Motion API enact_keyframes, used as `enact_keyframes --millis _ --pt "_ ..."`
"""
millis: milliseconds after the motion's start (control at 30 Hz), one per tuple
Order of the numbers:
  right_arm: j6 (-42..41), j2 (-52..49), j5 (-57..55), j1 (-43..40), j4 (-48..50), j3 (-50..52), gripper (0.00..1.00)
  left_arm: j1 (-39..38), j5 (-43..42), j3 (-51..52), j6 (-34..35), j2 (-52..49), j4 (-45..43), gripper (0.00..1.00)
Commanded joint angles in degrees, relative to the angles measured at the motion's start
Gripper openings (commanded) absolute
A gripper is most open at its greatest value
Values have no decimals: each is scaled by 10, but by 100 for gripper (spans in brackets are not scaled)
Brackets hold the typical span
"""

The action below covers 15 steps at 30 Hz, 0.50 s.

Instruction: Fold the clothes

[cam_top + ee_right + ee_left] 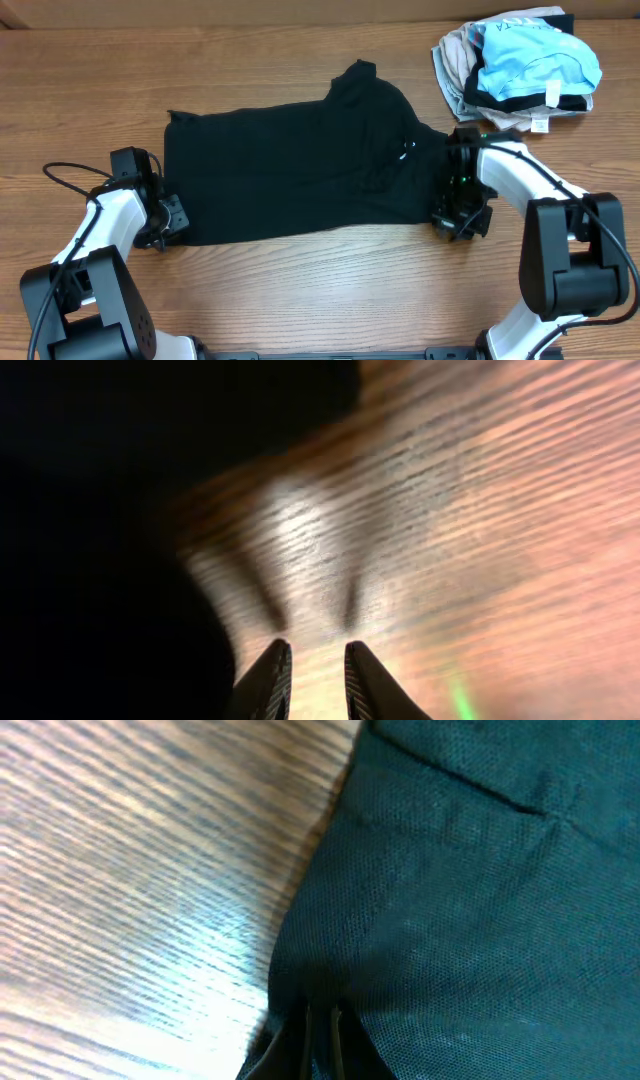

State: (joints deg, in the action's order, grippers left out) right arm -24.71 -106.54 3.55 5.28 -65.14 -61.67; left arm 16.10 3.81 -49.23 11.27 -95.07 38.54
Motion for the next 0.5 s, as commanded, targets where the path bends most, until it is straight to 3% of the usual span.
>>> enact_keyframes --millis 0,200,333,467 --pt "-9 35 -8 -2 22 15 22 4 52 25 36 -35 15 4" --pt "7 105 4 -1 47 15 36 4 -32 1 42 -29 48 4" --pt "32 169 23 -1 42 15 49 4 -39 -40 53 9 106 7" --pt "67 230 78 1 43 15 68 4 -39 -70 70 75 150 18"
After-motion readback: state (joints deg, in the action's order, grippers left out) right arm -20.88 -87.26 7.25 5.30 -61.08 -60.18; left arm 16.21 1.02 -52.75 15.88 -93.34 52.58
